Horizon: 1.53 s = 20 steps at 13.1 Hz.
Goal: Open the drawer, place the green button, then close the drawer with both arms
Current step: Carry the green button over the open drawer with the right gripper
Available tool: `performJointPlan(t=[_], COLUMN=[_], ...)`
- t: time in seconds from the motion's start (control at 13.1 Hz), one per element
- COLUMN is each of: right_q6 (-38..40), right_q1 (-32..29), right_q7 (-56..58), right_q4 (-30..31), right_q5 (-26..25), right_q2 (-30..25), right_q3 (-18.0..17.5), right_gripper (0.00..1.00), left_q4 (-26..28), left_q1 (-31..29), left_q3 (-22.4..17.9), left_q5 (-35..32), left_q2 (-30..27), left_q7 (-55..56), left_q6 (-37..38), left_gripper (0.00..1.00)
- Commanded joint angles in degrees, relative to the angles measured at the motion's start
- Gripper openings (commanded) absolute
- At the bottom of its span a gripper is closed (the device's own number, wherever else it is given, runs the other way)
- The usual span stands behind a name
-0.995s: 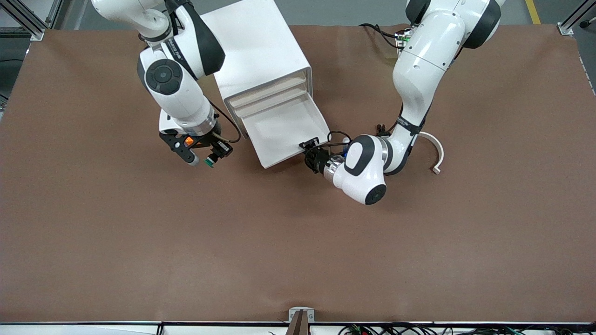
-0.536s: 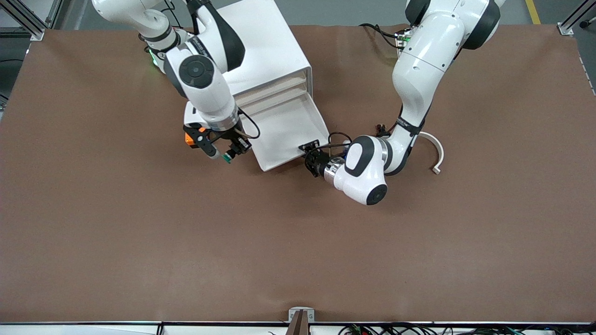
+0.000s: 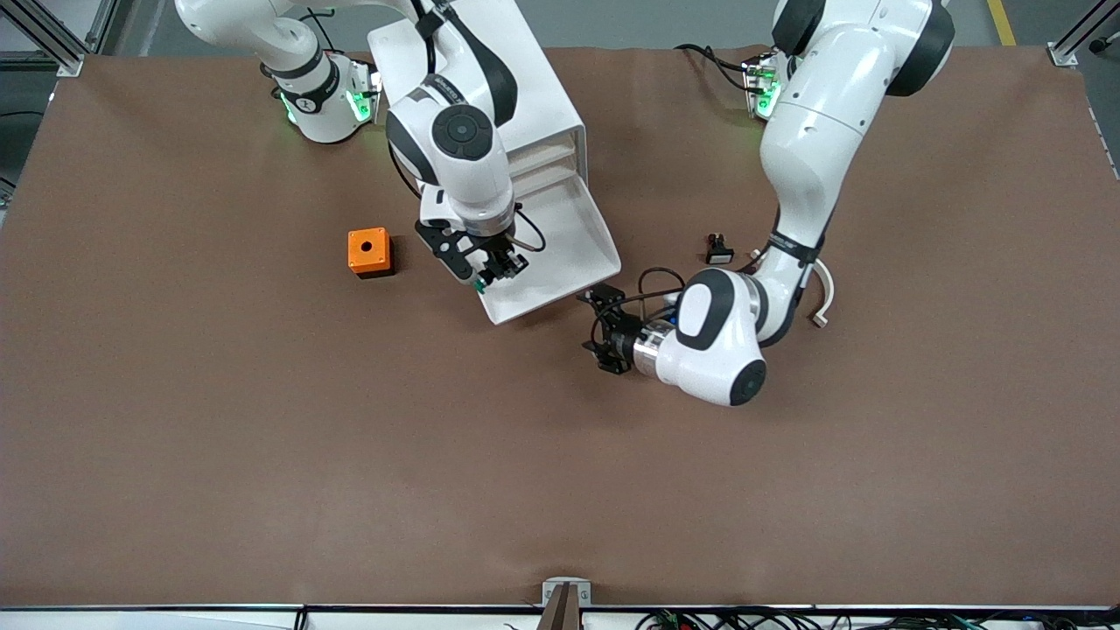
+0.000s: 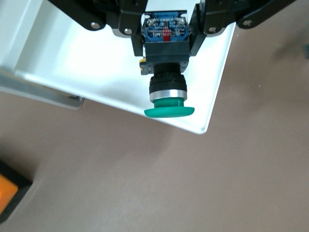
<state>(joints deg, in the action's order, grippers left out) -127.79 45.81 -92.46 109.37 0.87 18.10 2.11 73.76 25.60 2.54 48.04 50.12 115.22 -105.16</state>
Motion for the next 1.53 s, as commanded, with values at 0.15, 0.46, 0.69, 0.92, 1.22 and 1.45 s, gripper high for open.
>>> performJointPlan(t=[0.15, 0.46, 0.69, 0.92, 1.22, 1.45], right_q6=[0.62, 0.71, 1.23, 1.32, 9.02, 17.65], right_q1=[3.75, 5.25, 5.6, 6.14, 3.16, -4.91], right_q7=[-6.93, -11.33, -11.34, -10.81, 3.72, 19.97], right_q4=[-4.86, -9.78, -10.14, -10.22, -13.99, -14.62], right_q5=[-1.05, -1.14, -0.96, -1.05, -3.42, -3.42], right_q2=[4.31, 8.97, 9.59, 9.59, 8.8, 2.76], right_q3=[0.53, 0.62, 0.62, 0.7, 0.97, 0.97], right_gripper=[0.0, 0.0, 0.67, 1.0, 1.0, 1.0], left_q4=[-2.31, -2.22, -2.22, -1.78, -1.34, -0.9], left_q1=[-3.96, -8.8, -9.69, -8.73, -9.95, -10.22], left_q3=[-1.39, -2.18, -2.1, -1.4, -1.74, -1.83], left_q5=[-9.36, -9.81, -16.62, -27.71, -28.35, -31.76], left_q2=[-4.24, -6.69, -8.72, -15.39, -17.95, -17.43], left_q7=[-2.61, -5.18, -5.27, -10.35, -18.5, -24.68], left_q6=[1.8, 5.93, 7.77, 8.22, 16.29, 20.78], left_gripper=[1.0, 1.0, 1.0, 1.0, 1.0, 1.0])
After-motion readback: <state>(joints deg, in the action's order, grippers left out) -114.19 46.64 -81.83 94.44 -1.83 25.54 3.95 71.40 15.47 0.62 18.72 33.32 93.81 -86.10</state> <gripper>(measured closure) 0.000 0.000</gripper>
